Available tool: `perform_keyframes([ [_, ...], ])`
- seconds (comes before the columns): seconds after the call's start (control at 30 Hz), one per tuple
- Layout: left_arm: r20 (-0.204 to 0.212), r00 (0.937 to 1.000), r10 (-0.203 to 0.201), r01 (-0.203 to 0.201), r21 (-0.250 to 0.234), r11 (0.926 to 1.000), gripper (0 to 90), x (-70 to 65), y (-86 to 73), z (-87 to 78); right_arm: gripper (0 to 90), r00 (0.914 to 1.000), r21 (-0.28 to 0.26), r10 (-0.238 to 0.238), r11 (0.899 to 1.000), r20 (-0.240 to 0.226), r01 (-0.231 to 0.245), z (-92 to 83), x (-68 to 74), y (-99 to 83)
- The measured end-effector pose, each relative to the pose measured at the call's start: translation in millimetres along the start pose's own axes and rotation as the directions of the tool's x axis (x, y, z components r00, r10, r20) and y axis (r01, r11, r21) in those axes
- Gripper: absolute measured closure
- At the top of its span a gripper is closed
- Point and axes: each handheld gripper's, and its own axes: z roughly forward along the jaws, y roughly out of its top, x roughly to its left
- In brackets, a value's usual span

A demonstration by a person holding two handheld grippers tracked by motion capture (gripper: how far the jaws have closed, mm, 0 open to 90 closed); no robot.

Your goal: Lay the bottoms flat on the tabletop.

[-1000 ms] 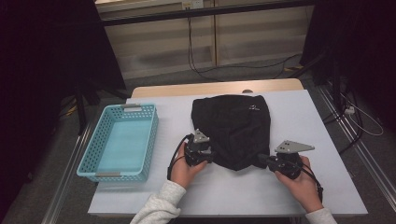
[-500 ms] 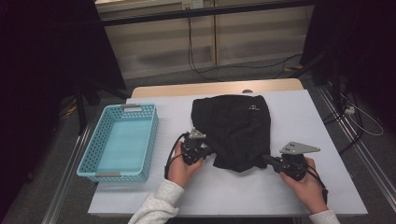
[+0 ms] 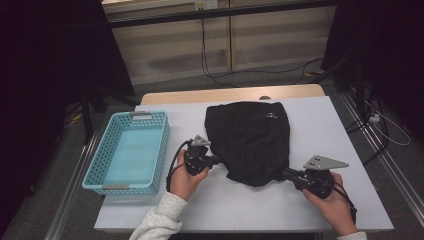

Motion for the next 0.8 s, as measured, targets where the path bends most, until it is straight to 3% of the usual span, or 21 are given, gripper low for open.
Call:
perform_keyframes([
  [0.27,-0.026,0.999,-0.036,0.035,-0.026,0.999,89.7,8.9,-1.5,-13.4,45.5,0.9934,0.009,-0.097,0.995,-0.06,0.098,24.4,30.6,15.7],
  [0.37,-0.034,0.9989,-0.033,0.032,-0.03,0.9991,89.7,8.5,-1.5,-16.7,44.8,0.9891,0.049,-0.123,0.991,-0.08,0.127,37.5,38.6,15.7],
  [0.47,-0.056,0.9981,-0.026,0.024,-0.032,0.9992,89.7,9.2,-2.8,-18.7,57.8,0.9876,0.089,-0.145,0.985,-0.061,0.15,48.6,38.7,12.6],
  [0.57,-0.072,0.9969,-0.032,0.029,-0.037,0.9989,89.7,11.3,-3.7,-22.8,75.3,0.9878,0.113,-0.139,0.983,-0.071,0.146,54.5,33.7,9.0],
  [0.67,-0.087,0.9954,-0.039,0.035,-0.047,0.9983,89.7,12.1,-4.5,-26.4,83.1,0.9904,0.106,-0.119,0.986,-0.071,0.126,56.4,29.8,7.4],
  [0.8,-0.1,0.9946,-0.026,0.02,-0.058,0.9981,89.3,10.7,-4.7,-29.5,86.2,0.9902,0.109,-0.122,0.986,-0.068,0.129,55.6,29.2,8.5],
])
